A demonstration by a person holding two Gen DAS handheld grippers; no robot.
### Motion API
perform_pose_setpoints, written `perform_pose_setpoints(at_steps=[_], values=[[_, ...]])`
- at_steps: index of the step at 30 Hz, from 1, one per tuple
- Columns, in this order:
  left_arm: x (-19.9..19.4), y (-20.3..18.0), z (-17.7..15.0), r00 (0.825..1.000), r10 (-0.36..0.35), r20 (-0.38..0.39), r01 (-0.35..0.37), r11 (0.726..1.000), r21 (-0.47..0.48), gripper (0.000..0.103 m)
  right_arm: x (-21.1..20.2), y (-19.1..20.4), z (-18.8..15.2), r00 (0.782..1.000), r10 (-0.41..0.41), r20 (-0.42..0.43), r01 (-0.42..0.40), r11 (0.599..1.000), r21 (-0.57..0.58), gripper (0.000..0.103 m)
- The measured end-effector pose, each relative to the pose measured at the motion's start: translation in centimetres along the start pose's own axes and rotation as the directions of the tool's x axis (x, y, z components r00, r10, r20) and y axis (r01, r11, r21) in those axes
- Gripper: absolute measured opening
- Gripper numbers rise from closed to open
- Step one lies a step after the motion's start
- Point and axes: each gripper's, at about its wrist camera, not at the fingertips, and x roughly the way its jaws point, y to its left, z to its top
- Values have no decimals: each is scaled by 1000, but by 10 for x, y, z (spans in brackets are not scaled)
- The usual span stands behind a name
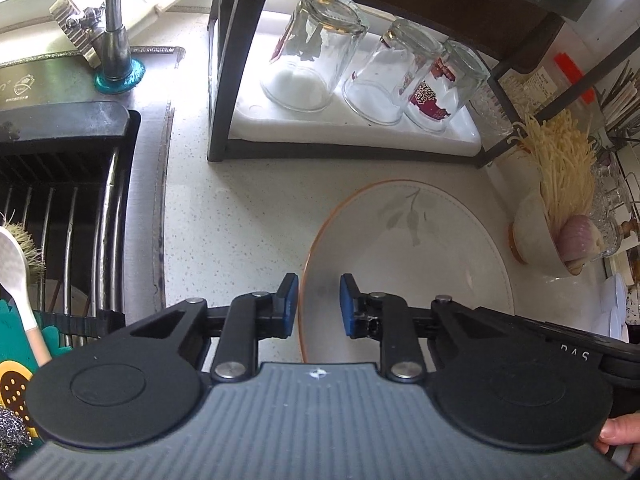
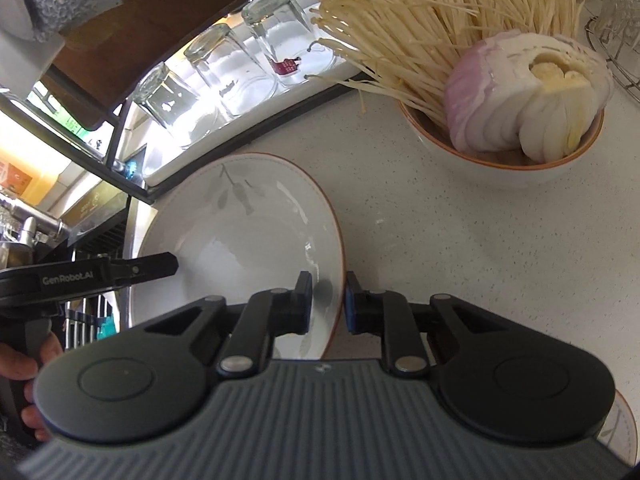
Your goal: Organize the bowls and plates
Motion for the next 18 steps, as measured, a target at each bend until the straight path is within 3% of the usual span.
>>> perform_pose_setpoints(at_steps=[7, 18], values=[[2, -4, 4, 1000, 1, -6, -1, 1000, 4, 25, -1, 0, -2, 1000, 7, 1, -7, 1000, -21, 19], [-21, -21, 7, 998, -67, -5, 67, 996, 60, 25, -30, -1, -3, 996, 2, 87, 3, 998, -63, 20]])
